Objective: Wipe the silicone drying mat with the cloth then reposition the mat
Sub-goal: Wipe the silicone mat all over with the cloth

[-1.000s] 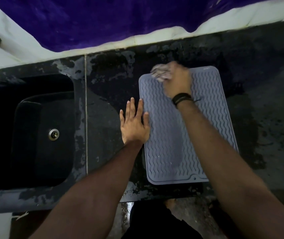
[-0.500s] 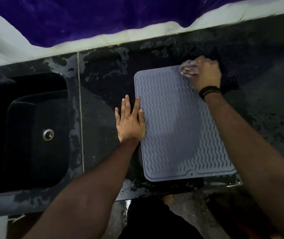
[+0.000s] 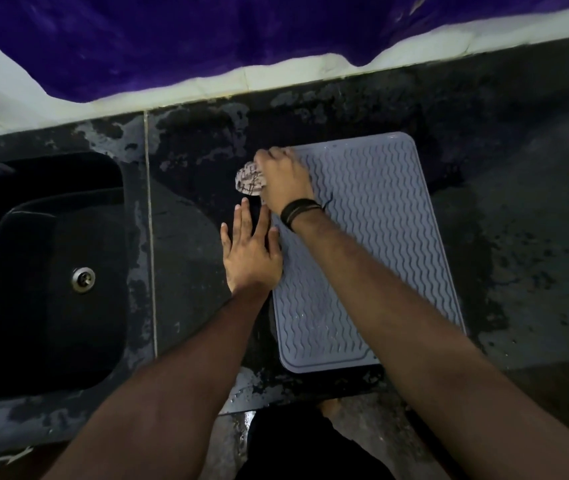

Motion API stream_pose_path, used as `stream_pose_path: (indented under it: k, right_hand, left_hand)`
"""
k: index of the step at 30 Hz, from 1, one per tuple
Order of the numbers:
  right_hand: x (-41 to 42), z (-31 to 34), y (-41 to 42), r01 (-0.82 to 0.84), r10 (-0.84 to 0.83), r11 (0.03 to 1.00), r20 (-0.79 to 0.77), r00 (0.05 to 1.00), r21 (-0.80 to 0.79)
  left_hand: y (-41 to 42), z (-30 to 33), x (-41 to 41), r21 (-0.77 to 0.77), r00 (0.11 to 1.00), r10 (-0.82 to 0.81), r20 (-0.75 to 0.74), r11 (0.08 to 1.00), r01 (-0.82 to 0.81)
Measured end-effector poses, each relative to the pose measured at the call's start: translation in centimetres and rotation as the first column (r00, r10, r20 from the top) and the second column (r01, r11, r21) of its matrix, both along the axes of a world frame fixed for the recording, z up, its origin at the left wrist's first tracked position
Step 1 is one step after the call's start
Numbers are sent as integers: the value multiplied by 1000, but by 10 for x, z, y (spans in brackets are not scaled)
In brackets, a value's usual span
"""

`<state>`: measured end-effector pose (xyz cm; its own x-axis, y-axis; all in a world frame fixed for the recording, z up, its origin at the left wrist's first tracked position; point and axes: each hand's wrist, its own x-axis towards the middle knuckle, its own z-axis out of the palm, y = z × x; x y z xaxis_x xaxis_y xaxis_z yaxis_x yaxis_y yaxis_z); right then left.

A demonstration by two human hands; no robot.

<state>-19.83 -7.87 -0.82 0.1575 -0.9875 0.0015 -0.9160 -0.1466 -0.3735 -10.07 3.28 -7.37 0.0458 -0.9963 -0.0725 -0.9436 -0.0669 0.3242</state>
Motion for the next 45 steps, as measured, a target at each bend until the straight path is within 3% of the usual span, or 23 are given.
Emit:
stream_pose_path:
  k: [8,14,20,24,27,30,33,38,42,45]
  right_hand:
    - [-110,-15,-21,175,-179,984,-109,978,-44]
    - [-208,-12,-15,455,-456,889,-142,878,-42]
    - [-145,0,-24,488,-492,870,-61,869,-63]
    - [-41,-1,-11,162,-162,986,7,987,-28]
    - [-14,-7,0,8,-8,1000,-3,1000,-17]
    - [-53,-13,-7,108,-107,994,29,994,-29]
    - [-115,-16,-18,212,-215,976,-80,973,-49]
    - [-198,-19,-15,467,-470,883,-80,879,-45]
    - [-189,-11,-18,563,-564,826,-40,825,-17]
    - [-134,2,-18,519,-514,852,82,854,-67]
  left_hand:
    - [0,-2,1,4,1000,3,-19,1000,-3]
    - [0,-2,0,-4,1000,7,-15,1000,-7]
    - [0,1,0,13,1000,5,-14,1000,-5]
    - [-1,1,0,17,1000,-1,-3,1000,1]
    - [-1,1,0,3,1000,6,10,1000,-6]
    - [0,0,0,3,1000,-2,3,1000,2]
    - [-1,0,1,11,1000,2,3,1000,-2]
    - [-1,1,1,18,1000,1,5,1000,-2]
    - [-1,1,0,20,1000,0,1,1000,0]
    - [0,3,0,17,1000,-4,2,1000,4]
